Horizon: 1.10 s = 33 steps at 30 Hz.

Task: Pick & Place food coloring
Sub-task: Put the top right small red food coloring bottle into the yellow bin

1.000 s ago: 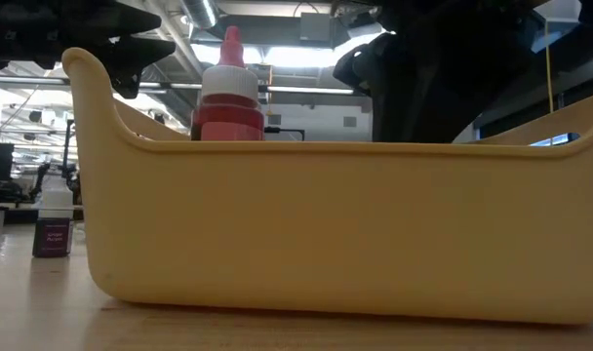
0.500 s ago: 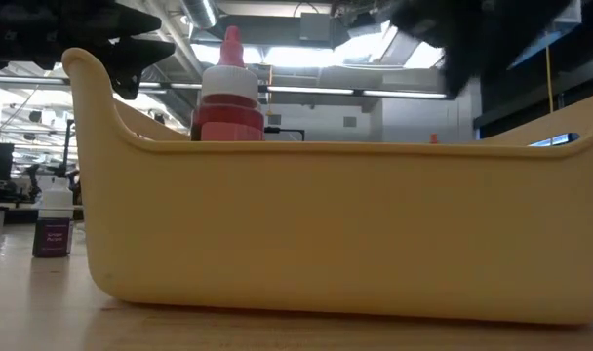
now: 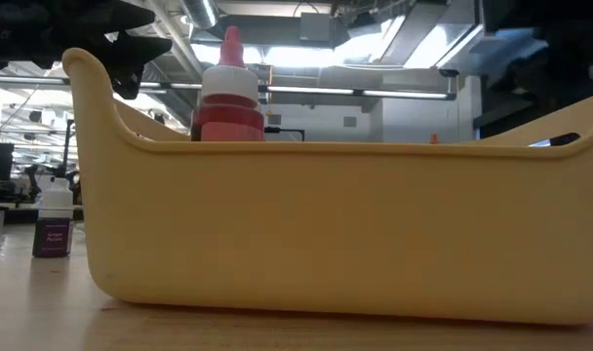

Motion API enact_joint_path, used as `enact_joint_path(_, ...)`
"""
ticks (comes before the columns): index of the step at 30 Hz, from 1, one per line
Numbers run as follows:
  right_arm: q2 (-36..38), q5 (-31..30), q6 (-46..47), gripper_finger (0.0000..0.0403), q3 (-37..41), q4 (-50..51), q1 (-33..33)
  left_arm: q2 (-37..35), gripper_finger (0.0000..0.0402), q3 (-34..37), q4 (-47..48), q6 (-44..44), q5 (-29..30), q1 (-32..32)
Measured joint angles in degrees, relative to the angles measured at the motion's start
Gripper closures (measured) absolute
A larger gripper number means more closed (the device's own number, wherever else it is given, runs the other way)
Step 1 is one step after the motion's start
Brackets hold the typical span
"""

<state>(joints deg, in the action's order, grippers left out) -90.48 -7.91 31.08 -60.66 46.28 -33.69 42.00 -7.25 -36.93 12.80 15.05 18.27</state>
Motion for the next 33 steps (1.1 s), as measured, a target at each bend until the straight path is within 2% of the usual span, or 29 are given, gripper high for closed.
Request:
enact_joint_path(7,4.3,-3.3,1.6,0.0281,5.6,-0.8,0.0,0.0,0.0231,0.0,0.0,0.0,0.3,0.0)
enact_joint_path(11,4.3,-5.1,2.6,0.0281,5.7,4.7,0.1,0.0,0.0231,0.0,0.0,0.0,0.3,0.0)
enact_joint_path(14,4.4,-7.5,6.7,0.0281,5.7,9.8,1.0,0.0,0.0231,0.0,0.0,0.0,0.3,0.0)
enact_joint_path(21,5.0,-7.6,15.2,0.0281,5.7,19.4,6.3,0.0,0.0231,0.0,0.2,0.0,0.3,0.0)
enact_joint_path(26,8.9,-7.6,14.7,0.0281,8.4,18.4,11.5,0.0,0.0231,0.0,0.6,0.0,0.3,0.0)
enact_joint_path(33,22.0,-3.9,16.6,0.0281,19.4,8.8,18.1,0.0,0.0231,0.0,0.9,1.4,0.3,0.0)
